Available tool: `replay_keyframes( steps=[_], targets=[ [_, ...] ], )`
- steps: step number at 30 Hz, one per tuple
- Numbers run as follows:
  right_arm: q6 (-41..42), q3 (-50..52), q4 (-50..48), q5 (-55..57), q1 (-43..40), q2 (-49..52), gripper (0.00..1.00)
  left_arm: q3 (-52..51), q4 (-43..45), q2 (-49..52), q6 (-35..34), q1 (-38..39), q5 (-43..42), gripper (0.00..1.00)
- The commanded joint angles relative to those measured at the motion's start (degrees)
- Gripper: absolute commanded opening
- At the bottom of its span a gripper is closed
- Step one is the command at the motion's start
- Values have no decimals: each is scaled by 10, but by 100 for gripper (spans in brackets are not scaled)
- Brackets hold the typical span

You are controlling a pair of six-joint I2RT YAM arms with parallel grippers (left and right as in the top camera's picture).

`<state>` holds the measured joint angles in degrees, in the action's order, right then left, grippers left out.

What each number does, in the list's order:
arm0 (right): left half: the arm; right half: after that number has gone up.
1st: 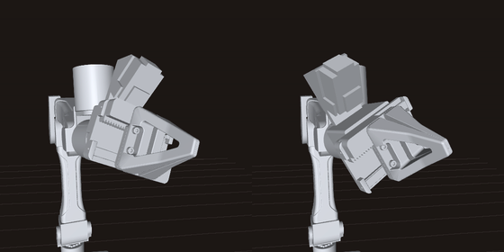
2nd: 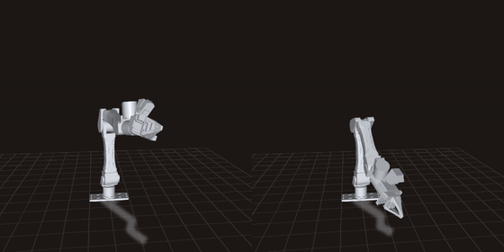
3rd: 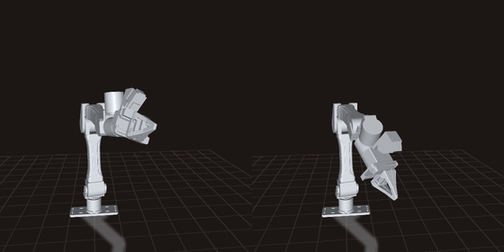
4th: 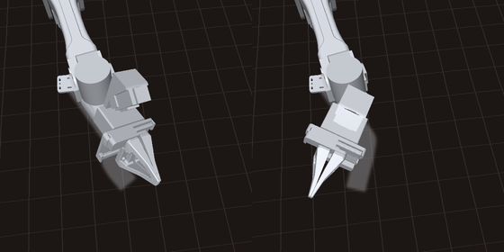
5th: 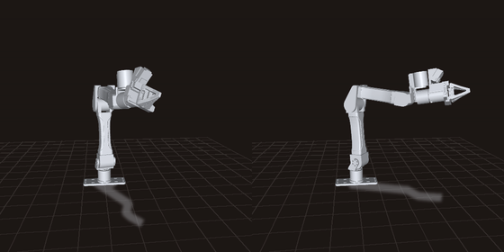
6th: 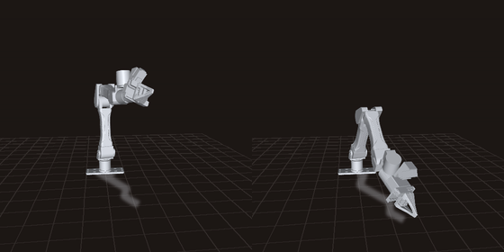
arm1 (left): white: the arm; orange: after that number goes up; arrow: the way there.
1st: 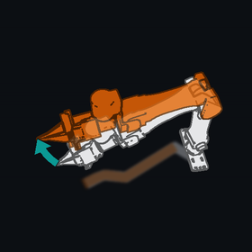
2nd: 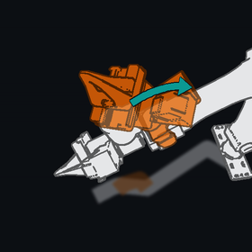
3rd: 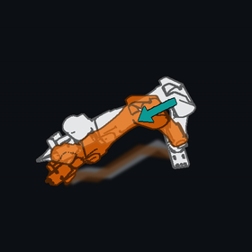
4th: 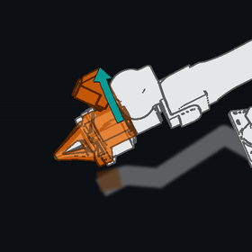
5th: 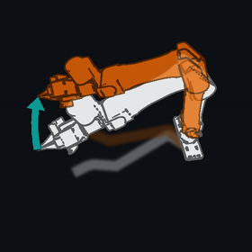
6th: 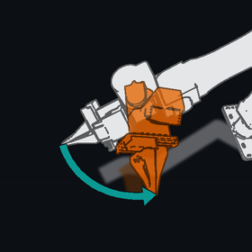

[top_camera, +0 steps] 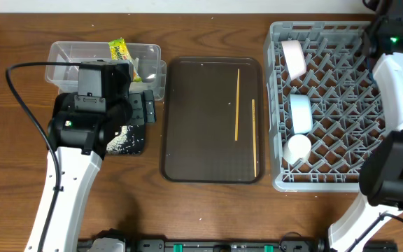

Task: Sort waste into correct bins and load items into the dishwasher rack
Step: 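Carry the blue plate to the rack's back right corner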

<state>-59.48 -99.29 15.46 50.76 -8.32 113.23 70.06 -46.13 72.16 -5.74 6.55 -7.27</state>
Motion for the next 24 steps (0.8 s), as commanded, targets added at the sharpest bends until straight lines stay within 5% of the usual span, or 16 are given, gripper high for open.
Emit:
replay_keyframes(
  steps=[1, 14, 24],
  targets=[
    [-6, -2, 6, 25, 10, 21, 1, 10, -1, 1, 4, 0, 7, 90],
    [23, -2, 12, 28, 47, 30, 2, 10, -1, 1, 4, 0, 7, 90],
    [30, -2, 12, 26, 73, 30, 36, 10, -1, 1, 4, 0, 7, 90]
  ],
)
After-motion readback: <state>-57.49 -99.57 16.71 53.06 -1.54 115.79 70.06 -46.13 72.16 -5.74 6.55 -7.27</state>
